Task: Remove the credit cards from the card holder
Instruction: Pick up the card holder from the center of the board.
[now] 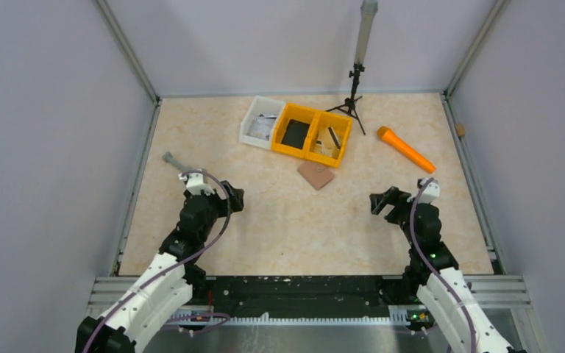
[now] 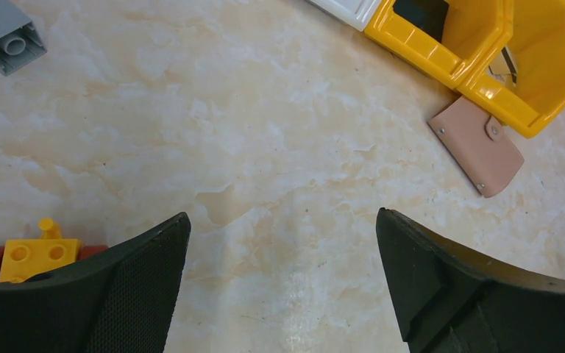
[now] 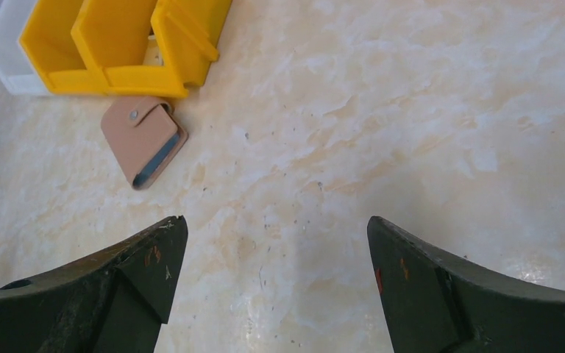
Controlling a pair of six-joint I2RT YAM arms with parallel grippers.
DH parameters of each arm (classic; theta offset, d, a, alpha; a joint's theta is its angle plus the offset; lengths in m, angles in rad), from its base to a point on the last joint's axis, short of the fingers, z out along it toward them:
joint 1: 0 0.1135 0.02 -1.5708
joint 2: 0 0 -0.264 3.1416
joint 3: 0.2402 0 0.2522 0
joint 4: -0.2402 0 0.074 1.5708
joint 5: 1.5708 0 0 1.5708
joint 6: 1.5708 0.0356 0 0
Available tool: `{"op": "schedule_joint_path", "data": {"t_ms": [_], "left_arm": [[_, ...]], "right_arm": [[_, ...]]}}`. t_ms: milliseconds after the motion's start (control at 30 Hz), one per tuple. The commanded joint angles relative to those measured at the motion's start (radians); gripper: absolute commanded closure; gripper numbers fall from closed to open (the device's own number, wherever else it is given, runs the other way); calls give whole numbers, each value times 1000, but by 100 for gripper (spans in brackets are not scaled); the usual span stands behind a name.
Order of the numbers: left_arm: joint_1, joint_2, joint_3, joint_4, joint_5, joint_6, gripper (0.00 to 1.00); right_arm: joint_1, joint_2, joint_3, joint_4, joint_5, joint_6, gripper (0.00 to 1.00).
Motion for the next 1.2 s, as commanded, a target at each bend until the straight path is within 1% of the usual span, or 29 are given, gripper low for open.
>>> {"op": "schedule_joint_path", "data": {"t_ms": [0, 100, 167, 267, 400, 500, 633, 733, 967, 1167], "left_arm": [[-2, 25, 6, 35, 7, 11, 1], [-2, 34, 7, 40, 26, 12, 1], [-1, 37, 3, 54, 51, 18, 1], [-3, 47, 3, 70, 73, 28, 1], [-2, 66, 11, 71, 79, 34, 1], [-3, 73, 14, 70, 88, 34, 1], [-3, 67, 11, 66, 92, 34, 1], [-2, 59, 6, 68, 96, 32, 1], [-3, 52, 6, 59, 102, 30, 1], [-2, 23, -4, 59, 106, 29, 1]], "right_arm": [[2, -10, -12, 90, -53, 3, 5], [3, 21, -16, 128, -76, 4, 6], [3, 74, -26, 216, -146, 18, 7], [3, 238, -34, 361, -225, 47, 13], [4, 487, 68, 411, -292, 48, 17], [7, 630, 109, 507, -351, 81, 23], [34, 783, 159, 607, -347, 112, 24], [56, 891, 206, 647, -344, 128, 25], [97, 1071, 315, 670, -340, 148, 26], [123, 1207, 384, 723, -337, 178, 28]]}}
